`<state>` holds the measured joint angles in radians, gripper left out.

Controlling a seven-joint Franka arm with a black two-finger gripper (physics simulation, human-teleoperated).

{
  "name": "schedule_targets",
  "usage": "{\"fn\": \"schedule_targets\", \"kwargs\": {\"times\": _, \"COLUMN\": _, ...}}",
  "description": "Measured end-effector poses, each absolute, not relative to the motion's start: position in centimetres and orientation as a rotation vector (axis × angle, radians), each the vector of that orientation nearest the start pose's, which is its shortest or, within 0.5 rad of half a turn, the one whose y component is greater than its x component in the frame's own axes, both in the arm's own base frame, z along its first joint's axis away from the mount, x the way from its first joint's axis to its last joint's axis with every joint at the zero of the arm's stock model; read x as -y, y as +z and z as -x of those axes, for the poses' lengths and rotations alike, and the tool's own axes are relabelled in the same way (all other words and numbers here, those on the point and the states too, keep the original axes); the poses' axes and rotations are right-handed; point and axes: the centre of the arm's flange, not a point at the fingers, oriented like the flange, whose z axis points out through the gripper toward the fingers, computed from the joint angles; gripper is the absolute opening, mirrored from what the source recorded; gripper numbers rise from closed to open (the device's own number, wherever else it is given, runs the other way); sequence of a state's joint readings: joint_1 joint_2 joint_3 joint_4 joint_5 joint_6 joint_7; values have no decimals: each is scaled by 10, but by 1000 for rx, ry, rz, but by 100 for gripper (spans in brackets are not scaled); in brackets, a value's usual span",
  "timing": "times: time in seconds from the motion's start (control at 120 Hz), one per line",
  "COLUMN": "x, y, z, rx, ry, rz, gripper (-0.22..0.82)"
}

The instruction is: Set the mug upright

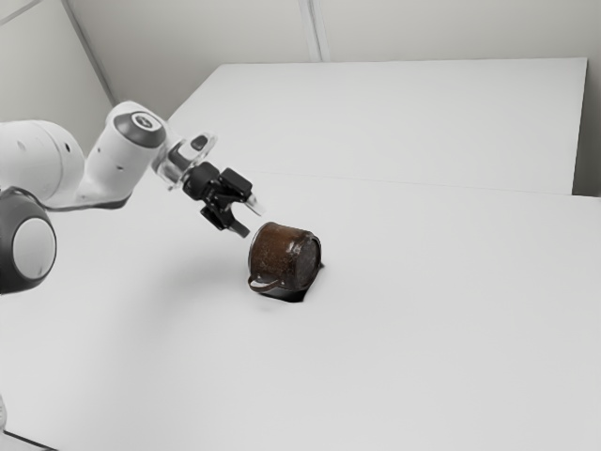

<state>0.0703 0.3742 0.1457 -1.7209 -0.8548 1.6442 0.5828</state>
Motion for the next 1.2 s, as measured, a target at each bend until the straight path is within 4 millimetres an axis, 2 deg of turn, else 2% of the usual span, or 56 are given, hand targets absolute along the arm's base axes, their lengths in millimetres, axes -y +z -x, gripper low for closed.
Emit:
{"fn": "schedule_targets", "kwargs": {"times": 0.117, "x": -54, "y": 342, "z": -625, "rx": 103, "ry": -64, "rz": -2190, "gripper": 60}}
{"fn": "schedule_targets", "kwargs": {"times": 0.333, "x": -38, "y": 317, "z": -616, "rx": 99, "ry": -19, "rz": -2034, "gripper": 60}}
{"fn": "schedule_targets", "kwargs": {"times": 0.367, "x": -37, "y": 316, "z": -615, "rx": 104, "ry": -14, "rz": -2019, "gripper": 55}}
{"fn": "schedule_targets", "kwargs": {"times": 0.5, "x": -33, "y": 310, "z": -611, "rx": 116, "ry": -1, "rz": -1974, "gripper": 19}}
{"fn": "schedule_targets", "kwargs": {"times": 0.575, "x": -32, "y": 310, "z": -610, "rx": 128, "ry": 10, "rz": -1960, "gripper": 6}}
{"fn": "schedule_targets", "kwargs": {"times": 0.692, "x": -32, "y": 311, "z": -611, "rx": 147, "ry": 30, "rz": -1952, "gripper": -6}}
{"fn": "schedule_targets", "kwargs": {"times": 0.85, "x": -31, "y": 316, "z": -610, "rx": 175, "ry": 53, "rz": -1946, "gripper": -13}}
{"fn": "schedule_targets", "kwargs": {"times": 0.967, "x": -30, "y": 334, "z": -609, "rx": 205, "ry": 81, "rz": -1944, "gripper": -15}}
{"fn": "schedule_targets", "kwargs": {"times": 1.083, "x": -33, "y": 383, "z": -604, "rx": 285, "ry": 104, "rz": -2019, "gripper": -17}}
{"fn": "schedule_targets", "kwargs": {"times": 1.2, "x": -37, "y": 416, "z": -597, "rx": 379, "ry": 76, "rz": -2202, "gripper": -17}}
